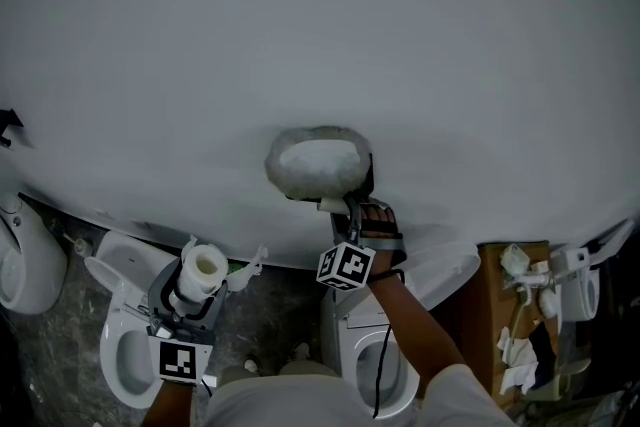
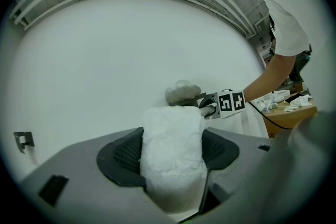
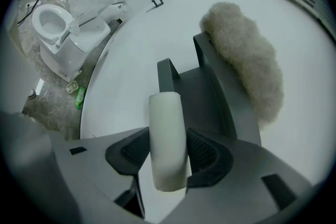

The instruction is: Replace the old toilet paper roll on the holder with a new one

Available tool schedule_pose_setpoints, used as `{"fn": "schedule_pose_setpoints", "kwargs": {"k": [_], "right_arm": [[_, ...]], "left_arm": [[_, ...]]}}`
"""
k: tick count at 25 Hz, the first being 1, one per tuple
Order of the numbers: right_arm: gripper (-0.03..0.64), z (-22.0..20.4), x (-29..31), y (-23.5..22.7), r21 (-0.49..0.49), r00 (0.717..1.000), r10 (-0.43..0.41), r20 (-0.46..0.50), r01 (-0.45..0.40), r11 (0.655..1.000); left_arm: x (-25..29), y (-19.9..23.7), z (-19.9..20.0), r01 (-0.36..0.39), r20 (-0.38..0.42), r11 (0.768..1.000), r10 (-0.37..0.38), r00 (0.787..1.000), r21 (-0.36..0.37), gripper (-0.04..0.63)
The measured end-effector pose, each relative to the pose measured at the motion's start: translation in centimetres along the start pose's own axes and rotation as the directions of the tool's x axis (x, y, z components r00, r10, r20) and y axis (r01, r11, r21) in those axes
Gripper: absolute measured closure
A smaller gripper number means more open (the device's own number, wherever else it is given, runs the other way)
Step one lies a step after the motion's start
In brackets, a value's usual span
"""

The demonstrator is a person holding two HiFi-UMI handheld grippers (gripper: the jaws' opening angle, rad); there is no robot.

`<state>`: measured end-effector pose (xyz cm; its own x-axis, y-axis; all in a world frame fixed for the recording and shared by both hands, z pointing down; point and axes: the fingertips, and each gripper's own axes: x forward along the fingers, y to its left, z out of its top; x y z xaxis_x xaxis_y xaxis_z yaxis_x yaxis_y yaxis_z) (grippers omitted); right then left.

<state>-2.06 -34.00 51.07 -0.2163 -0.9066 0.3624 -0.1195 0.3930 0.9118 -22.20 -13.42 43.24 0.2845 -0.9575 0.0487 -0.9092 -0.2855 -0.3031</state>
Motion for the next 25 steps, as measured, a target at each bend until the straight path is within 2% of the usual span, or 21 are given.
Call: {"fn": "schedule_pose_setpoints", "kwargs": {"k": [6,10,14,17,23,25], "right_arm": [[0.411,-2.3,0.0,-0.2,0.054,1.0,0.003,-0.023,-0.002,0.999],[0.413,-3.5,0.1,-0.4,0.085,0.999,0.005,-0.034,-0.002,0.996],[0.413,-6.3,0.0,-0.5,0.11,0.997,0.01,-0.076,-0.002,0.994],[0.413,-8.6,-0.6,-0.6,0.145,0.994,0.023,-0.104,-0.007,0.989],[0.413,-12.0,-2.6,-1.6,0.307,0.991,0.027,-0.131,0.015,0.952],[0.413,-12.8,-3.5,-2.0,0.354,0.991,0.018,-0.132,0.03,0.935]], "left_arm": [[1.0,-0.7,1.1,0.04,0.012,0.993,-0.042,0.999,0.111,0.296],[1.3,-0.9,1.1,0.024,-0.005,0.999,-0.024,1.0,0.041,0.296],[1.7,-1.3,2.0,0.036,0.01,0.995,-0.037,0.999,0.097,0.296],[2.0,-1.6,2.1,0.035,0.001,0.996,-0.035,0.999,0.08,0.296],[3.2,-2.6,3.0,0.051,0.015,0.991,-0.053,0.998,0.121,0.296],[3.6,-2.8,3.2,0.049,0.014,0.994,-0.051,0.999,0.102,0.296]]}}
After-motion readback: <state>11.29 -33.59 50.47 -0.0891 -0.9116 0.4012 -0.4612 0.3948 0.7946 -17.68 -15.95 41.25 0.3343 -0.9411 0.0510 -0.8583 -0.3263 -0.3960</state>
